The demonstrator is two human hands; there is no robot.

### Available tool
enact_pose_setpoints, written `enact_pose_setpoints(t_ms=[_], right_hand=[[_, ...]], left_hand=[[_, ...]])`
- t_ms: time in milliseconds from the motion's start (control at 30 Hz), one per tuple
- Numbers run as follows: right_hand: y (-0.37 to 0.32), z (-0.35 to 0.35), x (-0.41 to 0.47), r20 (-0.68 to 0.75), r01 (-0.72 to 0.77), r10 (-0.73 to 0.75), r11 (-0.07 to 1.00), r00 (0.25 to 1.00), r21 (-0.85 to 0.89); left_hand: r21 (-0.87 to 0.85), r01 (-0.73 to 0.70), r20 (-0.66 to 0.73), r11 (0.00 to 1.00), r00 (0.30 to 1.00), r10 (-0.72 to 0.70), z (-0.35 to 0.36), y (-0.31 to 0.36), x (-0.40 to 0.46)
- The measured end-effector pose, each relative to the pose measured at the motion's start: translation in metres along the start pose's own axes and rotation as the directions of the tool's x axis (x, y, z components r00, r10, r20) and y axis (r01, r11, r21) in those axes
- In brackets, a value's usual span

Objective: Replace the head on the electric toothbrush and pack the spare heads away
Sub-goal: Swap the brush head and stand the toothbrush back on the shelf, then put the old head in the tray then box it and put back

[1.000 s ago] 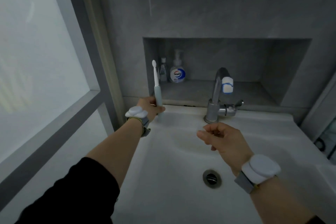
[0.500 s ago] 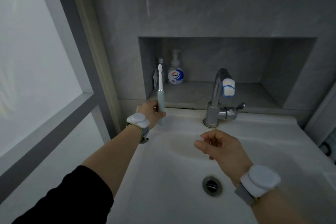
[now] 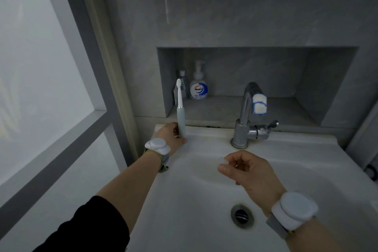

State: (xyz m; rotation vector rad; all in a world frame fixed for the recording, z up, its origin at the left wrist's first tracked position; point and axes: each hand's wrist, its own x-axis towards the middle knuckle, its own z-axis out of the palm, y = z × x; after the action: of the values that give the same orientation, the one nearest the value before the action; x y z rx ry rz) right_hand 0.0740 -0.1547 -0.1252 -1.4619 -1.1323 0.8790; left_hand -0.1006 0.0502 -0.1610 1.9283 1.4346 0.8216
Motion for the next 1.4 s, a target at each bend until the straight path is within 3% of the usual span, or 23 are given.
enact_pose_setpoints(t_ms=[267, 600, 767, 867, 967, 1067, 1167, 1300, 1400], right_hand=[[-0.001, -0.002, 0.000, -0.015, 0.003, -0.003, 1.000, 1.000, -0.004], [-0.015, -0.005, -0.030, -0.045, 0.028, -0.026, 0.999, 0.999, 0.033], [-0.024, -0.023, -0.065, -0.095, 0.044, -0.043, 0.999, 0.995, 0.007], [-0.024, -0.039, -0.089, -0.134, 0.044, -0.038, 0.998, 0.990, 0.044], [-0.024, -0.064, -0.125, -0.220, 0.011, 0.021, 0.990, 0.975, 0.144], [-0.017, -0.085, -0.156, -0.282, -0.006, 0.050, 0.988, 0.958, 0.155], [-0.013, -0.100, -0.183, -0.331, -0.011, -0.002, 0.999, 0.944, -0.040], [-0.006, -0.122, -0.202, -0.387, -0.022, -0.080, 0.967, 0.919, -0.253], [0.010, -0.157, -0.218, -0.541, -0.092, 0.018, 0.990, 0.841, -0.110]], left_hand=[[-0.099, 0.071, 0.054, 0.993, 0.996, -0.066, -0.007, 0.002, -0.007], [0.017, 0.130, -0.050, 0.991, 0.990, -0.129, -0.016, 0.030, -0.058], [-0.095, 0.195, -0.142, 0.976, 0.968, -0.207, -0.037, 0.062, -0.111], [-0.172, 0.131, -0.055, 0.976, 0.988, -0.142, -0.042, 0.089, -0.147], [-0.353, 0.108, 0.124, 0.929, 0.990, -0.068, -0.040, 0.128, -0.193], [-0.477, 0.192, 0.363, 0.858, 0.932, -0.007, -0.022, 0.158, -0.231], [-0.470, 0.286, 0.550, 0.835, 0.835, 0.024, 0.008, 0.189, -0.267], [-0.408, 0.229, 0.550, 0.884, 0.835, 0.038, 0.050, 0.207, -0.281], [-0.397, 0.161, 0.542, 0.903, 0.836, 0.089, 0.083, 0.218, -0.281]])
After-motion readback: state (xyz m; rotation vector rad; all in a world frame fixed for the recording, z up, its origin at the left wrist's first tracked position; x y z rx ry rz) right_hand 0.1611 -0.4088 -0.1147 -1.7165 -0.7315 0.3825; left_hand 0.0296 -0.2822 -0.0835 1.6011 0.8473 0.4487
